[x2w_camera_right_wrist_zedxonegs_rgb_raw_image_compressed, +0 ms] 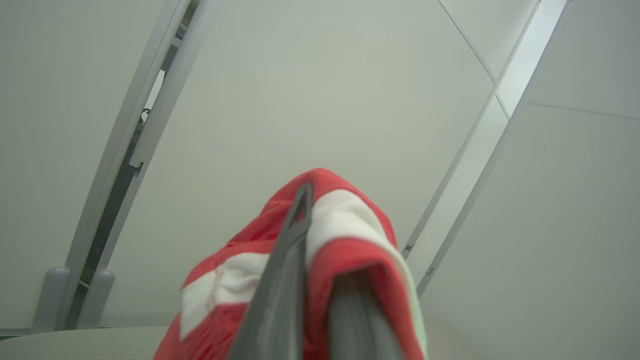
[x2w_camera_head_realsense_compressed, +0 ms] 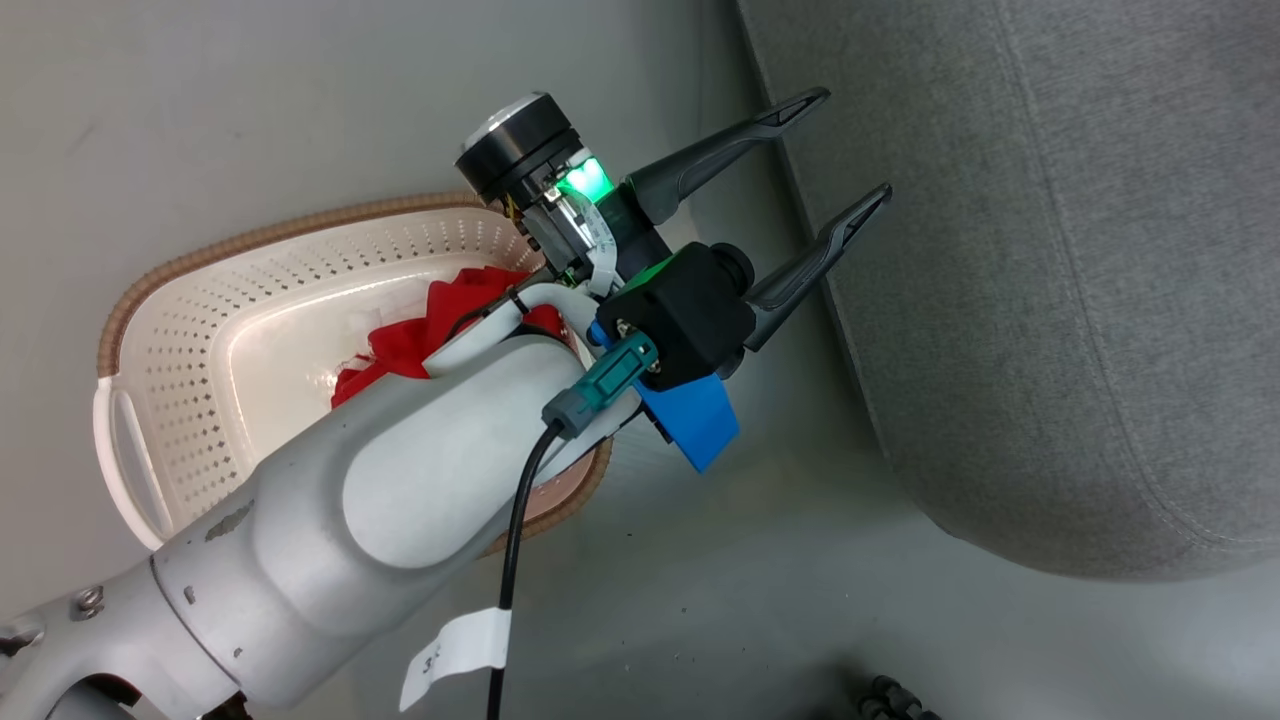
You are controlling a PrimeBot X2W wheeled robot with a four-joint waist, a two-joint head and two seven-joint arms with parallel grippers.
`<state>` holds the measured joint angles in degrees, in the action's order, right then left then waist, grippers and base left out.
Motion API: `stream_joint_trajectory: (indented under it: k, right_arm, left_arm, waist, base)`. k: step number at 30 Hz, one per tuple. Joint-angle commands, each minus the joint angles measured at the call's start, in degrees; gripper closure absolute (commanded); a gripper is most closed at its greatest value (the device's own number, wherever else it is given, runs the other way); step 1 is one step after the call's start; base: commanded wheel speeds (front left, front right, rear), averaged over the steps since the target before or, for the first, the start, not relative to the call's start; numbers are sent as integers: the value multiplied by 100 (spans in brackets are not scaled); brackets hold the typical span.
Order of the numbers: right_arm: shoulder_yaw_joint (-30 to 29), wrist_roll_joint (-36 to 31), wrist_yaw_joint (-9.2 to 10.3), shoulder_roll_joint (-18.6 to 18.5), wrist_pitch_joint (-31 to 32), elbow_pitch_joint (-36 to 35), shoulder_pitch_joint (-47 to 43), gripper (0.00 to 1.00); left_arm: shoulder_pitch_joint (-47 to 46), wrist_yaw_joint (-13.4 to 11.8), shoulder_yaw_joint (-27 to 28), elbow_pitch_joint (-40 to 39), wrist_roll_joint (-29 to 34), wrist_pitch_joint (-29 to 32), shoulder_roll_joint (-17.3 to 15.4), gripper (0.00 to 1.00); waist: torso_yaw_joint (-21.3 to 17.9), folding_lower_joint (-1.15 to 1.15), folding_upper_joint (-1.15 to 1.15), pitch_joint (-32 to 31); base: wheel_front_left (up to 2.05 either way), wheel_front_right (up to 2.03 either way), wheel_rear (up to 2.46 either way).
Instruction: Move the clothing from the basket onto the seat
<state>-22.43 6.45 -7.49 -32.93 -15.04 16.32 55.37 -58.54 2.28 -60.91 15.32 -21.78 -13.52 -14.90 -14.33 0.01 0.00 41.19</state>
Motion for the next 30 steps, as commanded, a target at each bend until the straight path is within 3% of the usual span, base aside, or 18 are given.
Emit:
stream_joint_trajectory:
  k: [1, 8, 14, 21, 22, 23, 30]
  right_arm:
    - [47, -21, -1, 5, -23, 258, 26, 100]
    - [-107, -193, -1, 401, -22, 911, -302, 100]
    - [-260, -293, -1, 989, -22, 1085, -700, 100]
    - [-348, -191, -1, 1308, -22, 1320, -990, 100]
    - [-413, -198, 0, 1332, -22, 1252, -1028, 31]
    - [-448, -200, -1, 1368, -22, 1195, -1097, 0]
    - [-573, -311, -1, 1626, -22, 680, -1850, 0]
  left_arm:
    - [-123, 15, -7, -38, 58, 15, -49, 0]
    - [-181, 14, -68, -98, 85, 28, -29, 0]
    - [-187, 11, -127, -110, 84, 35, -69, 0]
    - [-163, -17, -146, -104, 44, 17, -127, 0]
    - [-147, -18, -148, -95, 32, 14, -138, 0]
    - [-128, -21, -146, -85, 21, 5, -146, 0]
    - [80, -105, -69, 12, -73, -91, -84, 0]
  waist:
    - [100, -1, 0, 291]
    - [183, -1, 0, 503]
    - [189, -1, 0, 562]
    - [181, -1, 0, 547]
    - [176, -1, 0, 526]
    - [171, -1, 0, 495]
    - [134, -1, 0, 30]
  base:
    - [0, 0, 0]
    - [0, 0, 0]
    - [0, 0, 0]
    - [0, 0, 0]
    - [0, 0, 0]
    - [0, 0, 0]
    - [0, 0, 0]
